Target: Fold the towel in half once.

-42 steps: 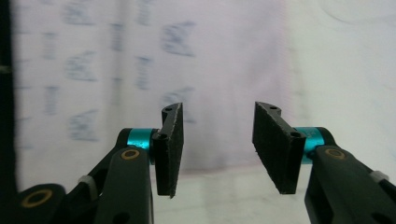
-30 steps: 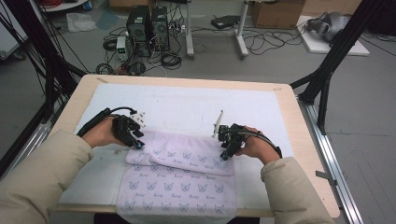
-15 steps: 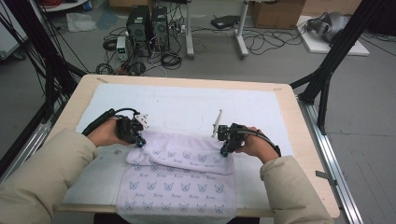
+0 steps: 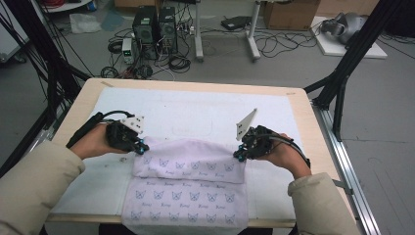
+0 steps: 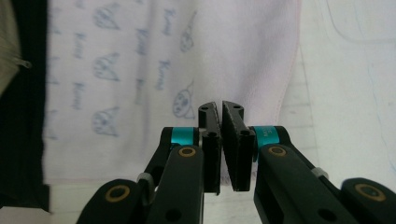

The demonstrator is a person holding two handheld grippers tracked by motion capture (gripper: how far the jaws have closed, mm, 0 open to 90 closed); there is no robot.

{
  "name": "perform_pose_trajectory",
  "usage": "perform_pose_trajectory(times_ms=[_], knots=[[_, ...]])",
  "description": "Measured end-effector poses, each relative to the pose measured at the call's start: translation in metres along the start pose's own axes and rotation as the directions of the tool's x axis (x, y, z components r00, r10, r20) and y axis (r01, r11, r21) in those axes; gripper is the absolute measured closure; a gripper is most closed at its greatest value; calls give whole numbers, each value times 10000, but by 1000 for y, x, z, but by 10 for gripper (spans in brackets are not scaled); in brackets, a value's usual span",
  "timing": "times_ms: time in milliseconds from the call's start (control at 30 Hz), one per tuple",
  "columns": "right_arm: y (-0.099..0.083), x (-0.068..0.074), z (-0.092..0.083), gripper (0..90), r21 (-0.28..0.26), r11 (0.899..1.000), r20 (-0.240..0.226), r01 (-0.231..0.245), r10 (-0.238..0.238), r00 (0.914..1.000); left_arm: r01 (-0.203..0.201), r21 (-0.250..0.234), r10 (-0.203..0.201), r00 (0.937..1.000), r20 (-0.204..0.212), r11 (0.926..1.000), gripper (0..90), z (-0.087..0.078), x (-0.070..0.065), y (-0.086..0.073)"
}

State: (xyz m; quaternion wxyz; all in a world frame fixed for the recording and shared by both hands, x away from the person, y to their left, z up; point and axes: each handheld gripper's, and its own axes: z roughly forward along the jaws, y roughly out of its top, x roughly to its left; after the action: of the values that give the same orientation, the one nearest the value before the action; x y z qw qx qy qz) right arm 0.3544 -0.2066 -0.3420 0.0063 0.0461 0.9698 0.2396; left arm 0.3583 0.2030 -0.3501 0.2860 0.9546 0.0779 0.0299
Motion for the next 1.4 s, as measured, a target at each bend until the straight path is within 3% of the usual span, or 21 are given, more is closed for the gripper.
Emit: perform_pose_trajectory(times_ms=[100,167,200,233,267,300,333,367,400,433,500,567,600,700,800,933,967,1233,1300,1367,1400], knots=[[0,17,-9,860,-451,9985,-166,325,-333,9993,-374,-377,378,9992,117,9986,882,-9,-16,-4],[-1,29,-11,860,-637,9951,-363,751,-775,9963,-766,-627,800,9953,544,9951,882,-12,-30,-8],[-1,36,-11,860,-712,9933,-648,909,-956,9933,-1000,-758,1074,9890,1015,9921,881,-13,-37,-11],[-2,44,-9,858,-741,9900,-1119,1203,-1281,9854,-1299,-979,1436,9785,1480,9867,879,-14,-44,-16],[-3,53,-6,837,-801,9836,-1504,1619,-1725,9735,-1555,-1283,1799,9614,2081,9795,871,-12,-51,-22],[-4,62,-1,740,-924,9770,-1943,1922,-2070,9588,-1588,-1222,1846,9526,2418,9797,826,-12,-54,-25],[-5,65,1,653,-896,9755,-1868,2011,-2147,9586,-1912,-1278,2151,9535,2111,9732,736,-11,-58,-28],[-7,67,2,574,-845,9789,-1549,1863,-1976,9680,-1958,-1297,2180,9576,1884,9720,655,-11,-58,-30],[-8,65,2,540,-913,9832,-1447,1583,-1704,9747,-1685,-1176,1874,9667,1745,9787,587,-11,-56,-31],[-10,61,0,525,-1039,9878,-1296,1157,-1287,9832,-1602,-1227,1787,9710,1589,9794,555,-12,-54,-31],[-11,55,-2,522,-1223,9897,-917,740,-855,9921,-1382,-1106,1502,9827,1081,9842,562,-14,-48,-31],[-11,45,0,521,-891,9958,-492,216,-261,9984,-1185,-884,1219,9919,344,9890,566,-12,-41,-30],[-11,42,1,519,-652,9979,-290,-28,9,9996,-891,-718,901,9959,106,9934,566,-10,-35,-30],[-13,24,11,519,160,9950,383,-986,980,9945,-174,-229,162,9986,-499,9996,574,1,-18,-29],[-13,13,22,537,875,9875,619,-1309,1258,9901,93,177,-82,9981,-616,9998,587,14,-8,-28],[-13,-1,41,568,1894,9704,479,-1497,1431,9885,594,755,-565,9976,-405,9954,602,29,6,-30],[-13,-3,44,579,2004,9685,476,-1475,1407,9889,794,889,-770,9966,-295,9929,603,33,9,-32],[-13,-20,65,661,2822,9453,-61,-1640,1727,9850,924,1503,-1007,9937,484,9843,655,50,14,-33],[-11,-20,68,715,2945,9415,-159,-1637,1761,9843,792,1625,-887,9947,521,9835,714,53,13,-33],[-9,-19,68,849,3014,9396,-286,-1620,1787,9835,833,1664,-938,9940,563,9825,816,53,12,-31],[-8,-18,67,861,3061,9396,-213,-1534,1678,9856,899,1749,-1005,9935,527,9805,843,53,11,-30]])
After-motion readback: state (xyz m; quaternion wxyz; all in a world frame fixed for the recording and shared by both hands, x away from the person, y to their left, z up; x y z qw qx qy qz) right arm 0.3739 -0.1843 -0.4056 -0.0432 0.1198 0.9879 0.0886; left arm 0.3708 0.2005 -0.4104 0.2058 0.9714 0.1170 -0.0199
